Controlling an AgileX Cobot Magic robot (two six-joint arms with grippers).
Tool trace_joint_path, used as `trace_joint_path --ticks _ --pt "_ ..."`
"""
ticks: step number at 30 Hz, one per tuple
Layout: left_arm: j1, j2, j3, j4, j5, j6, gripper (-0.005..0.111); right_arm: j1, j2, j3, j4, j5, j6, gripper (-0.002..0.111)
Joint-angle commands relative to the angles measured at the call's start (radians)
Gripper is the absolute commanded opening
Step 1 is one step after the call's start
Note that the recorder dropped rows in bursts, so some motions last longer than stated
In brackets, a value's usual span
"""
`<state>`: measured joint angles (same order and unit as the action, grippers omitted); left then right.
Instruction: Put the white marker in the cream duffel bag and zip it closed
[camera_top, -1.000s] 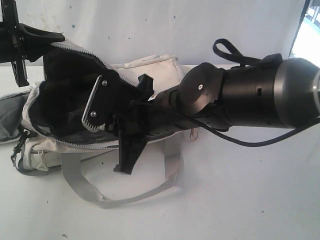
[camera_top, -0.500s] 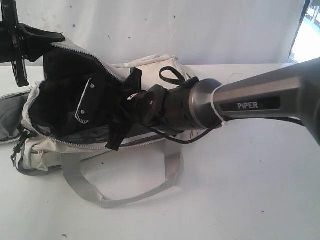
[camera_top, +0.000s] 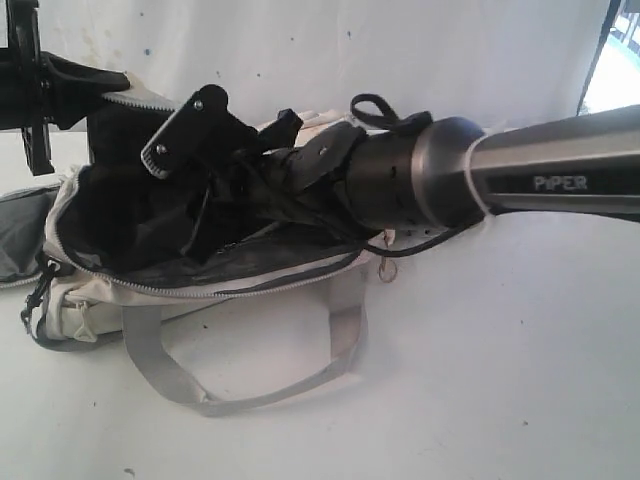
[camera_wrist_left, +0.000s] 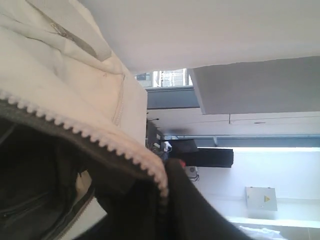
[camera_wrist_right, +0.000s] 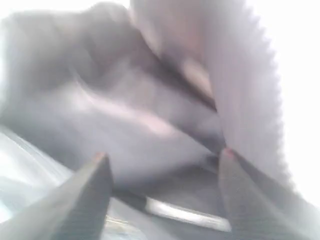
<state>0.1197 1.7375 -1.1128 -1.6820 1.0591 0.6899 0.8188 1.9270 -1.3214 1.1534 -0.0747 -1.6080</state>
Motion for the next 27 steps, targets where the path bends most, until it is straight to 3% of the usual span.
trace_joint_path --ticks 1,9,16,24,27 --pt "-0.003 -0.002 -0.006 0.125 -0.001 0.045 0.000 0.001 -0.124 0.066 0.092 0.211 0.099 0.046" --pt "-0.003 -0.002 -0.006 0.211 -0.030 0.070 0.000 -0.001 -0.183 0.078 -0.058 0.606 0.424 0.046" --pt "-0.003 -0.002 -0.006 0.229 -0.039 0.070 0.000 -0.001 -0.183 0.050 -0.397 1.006 0.874 0.046" --pt "-0.003 -0.002 -0.006 0.447 -0.081 0.070 0.000 -0.003 -0.191 0.021 -0.879 1.140 1.284 0.046" --pt "-0.003 -0.004 -0.006 0.488 -0.073 0.070 0.000 -0.020 -0.197 0.021 -0.957 1.180 1.352 0.046"
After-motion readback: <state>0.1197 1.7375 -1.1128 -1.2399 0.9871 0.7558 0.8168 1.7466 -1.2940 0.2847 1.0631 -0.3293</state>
